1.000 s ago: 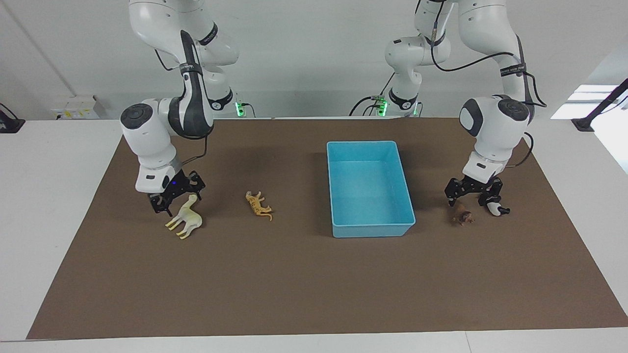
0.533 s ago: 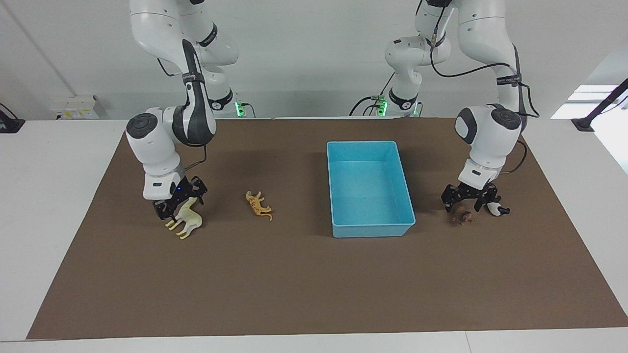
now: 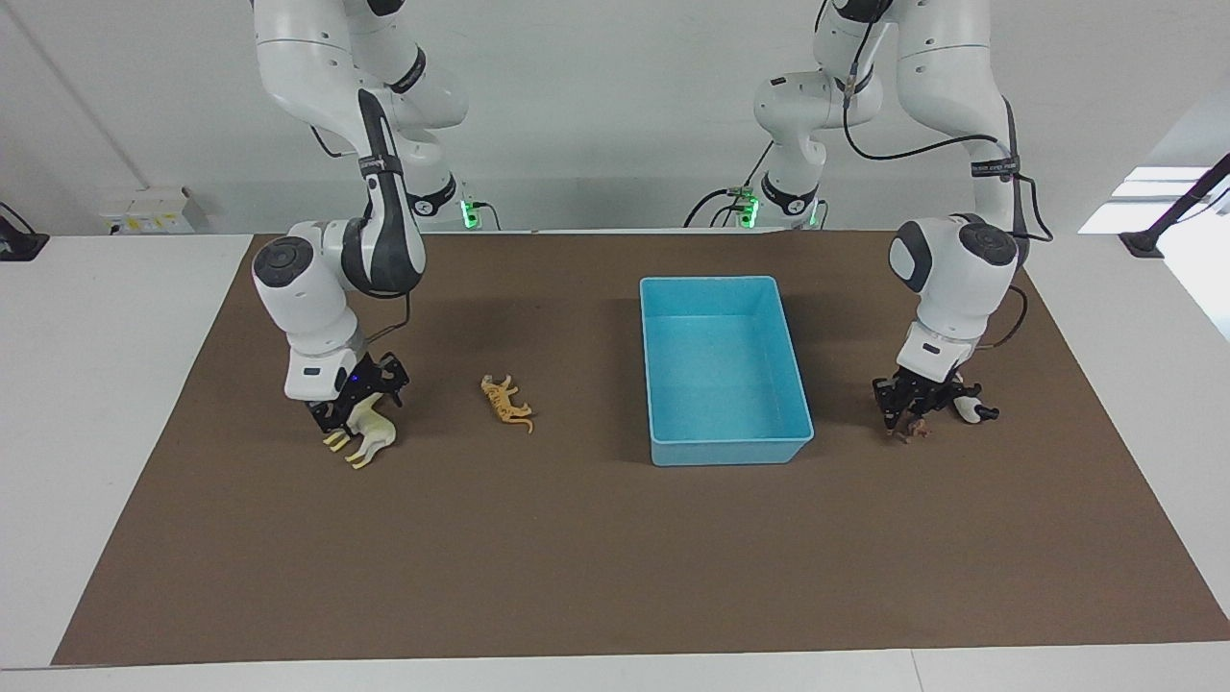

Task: Put all toys into storage box
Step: 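Grasp the brown horse with the left gripper and lift it, then lower the brown horse into the blue box and open the left gripper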

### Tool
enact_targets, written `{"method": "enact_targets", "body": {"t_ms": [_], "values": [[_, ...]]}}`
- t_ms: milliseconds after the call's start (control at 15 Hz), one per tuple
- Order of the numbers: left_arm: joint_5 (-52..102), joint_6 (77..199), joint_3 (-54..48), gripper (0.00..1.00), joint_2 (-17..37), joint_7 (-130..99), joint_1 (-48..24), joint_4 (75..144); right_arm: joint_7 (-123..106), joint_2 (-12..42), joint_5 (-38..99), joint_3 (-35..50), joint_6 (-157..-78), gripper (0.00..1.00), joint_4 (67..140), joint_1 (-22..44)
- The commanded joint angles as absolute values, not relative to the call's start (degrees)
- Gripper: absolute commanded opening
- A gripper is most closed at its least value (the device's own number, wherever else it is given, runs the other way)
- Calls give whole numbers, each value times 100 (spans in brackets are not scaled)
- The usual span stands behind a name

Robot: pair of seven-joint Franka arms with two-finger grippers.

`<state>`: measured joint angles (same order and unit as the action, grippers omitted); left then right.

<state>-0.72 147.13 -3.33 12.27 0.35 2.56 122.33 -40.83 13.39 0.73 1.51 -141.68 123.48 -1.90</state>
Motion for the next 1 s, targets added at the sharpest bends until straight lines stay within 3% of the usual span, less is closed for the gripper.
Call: {"method": "enact_targets", "body": {"t_ms": [0, 133, 200, 267, 533, 600, 667, 733, 800, 933], "values": [[-26, 13409, -369, 0, 1099, -682, 10, 11403, -4052, 1397, 132, 185, -14343, 81, 12393, -220], [-26, 12144, -369, 0, 827, -1438, -393, 10779, -4078, 1389, 132, 185, -14361, 59, 12393, -220], [-35, 11607, -369, 0, 652, -1894, -648, 10575, -4104, 1397, 123, 185, -14361, 41, 12393, -220], [-35, 11358, -369, 0, 502, -2325, -885, 10530, -4035, 1389, 123, 185, -14344, 0, 12393, -211], [-35, 11626, -369, 0, 54, -3645, -1844, 11300, -4096, 1397, 88, 185, -14326, 0, 12366, -202], [-35, 11828, -369, 6, -52, -3795, -1985, 11581, -4061, 1389, 88, 185, -14317, 0, 12349, -193], [-35, 11995, -369, 28, -166, -3910, -2073, 11845, -4061, 1371, 88, 185, -14283, 0, 12288, -202], [-35, 12014, -369, 77, -193, -3911, -2092, 11900, -4061, 1310, 88, 176, -14178, 0, 12191, -202], [-53, 11962, -369, 100, -193, -3902, -2092, 11866, -4052, 1231, 88, 167, -13959, 0, 12077, -202], [-88, 11770, -360, 100, -193, -3876, -2048, 11708, -3808, 968, 88, 176, -13310, 0, 11744, -202]]}}
